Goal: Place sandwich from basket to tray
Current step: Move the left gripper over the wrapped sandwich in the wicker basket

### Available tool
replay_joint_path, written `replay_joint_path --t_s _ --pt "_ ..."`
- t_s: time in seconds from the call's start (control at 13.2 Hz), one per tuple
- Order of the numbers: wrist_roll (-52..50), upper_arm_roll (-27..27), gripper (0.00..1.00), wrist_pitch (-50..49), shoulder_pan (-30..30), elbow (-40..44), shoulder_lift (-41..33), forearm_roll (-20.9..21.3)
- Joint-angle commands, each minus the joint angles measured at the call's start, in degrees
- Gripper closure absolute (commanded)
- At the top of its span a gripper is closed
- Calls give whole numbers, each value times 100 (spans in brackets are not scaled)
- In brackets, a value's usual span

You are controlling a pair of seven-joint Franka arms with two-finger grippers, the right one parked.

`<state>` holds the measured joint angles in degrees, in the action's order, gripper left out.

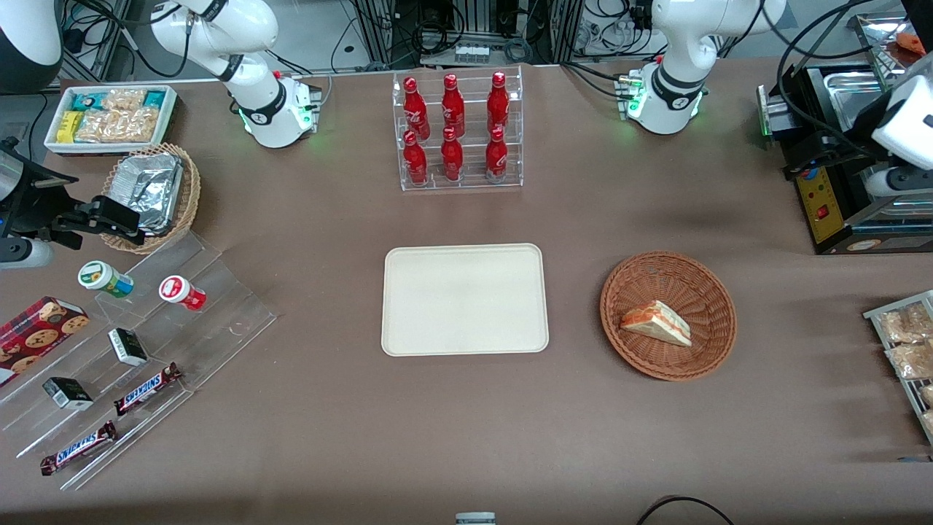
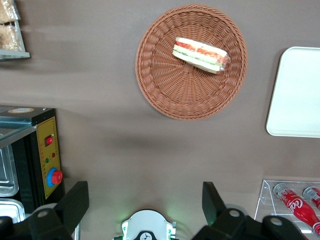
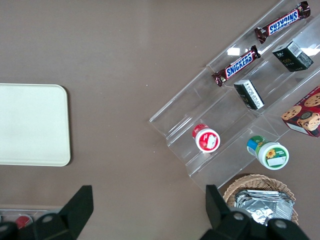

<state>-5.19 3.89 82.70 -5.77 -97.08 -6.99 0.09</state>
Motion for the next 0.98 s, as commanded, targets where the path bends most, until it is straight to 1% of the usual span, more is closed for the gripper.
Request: replay_joint_path --t_s 0.0,0.08,0.23,0.38,0.61,0.83,0.91 --pt "62 -186 0 -9 6 128 127 113" --pt "53 -187 0 -9 -3 145 215 131" --pt "-165 -187 0 26 -20 154 530 516" --pt "-394 -169 0 350 6 110 812 527" --pt "-1359 -178 0 947 -20 102 1435 510" --pt "-2290 -178 0 1527 -47 23 1849 317" --pt "-2755 -178 0 1921 -21 -65 1920 -58"
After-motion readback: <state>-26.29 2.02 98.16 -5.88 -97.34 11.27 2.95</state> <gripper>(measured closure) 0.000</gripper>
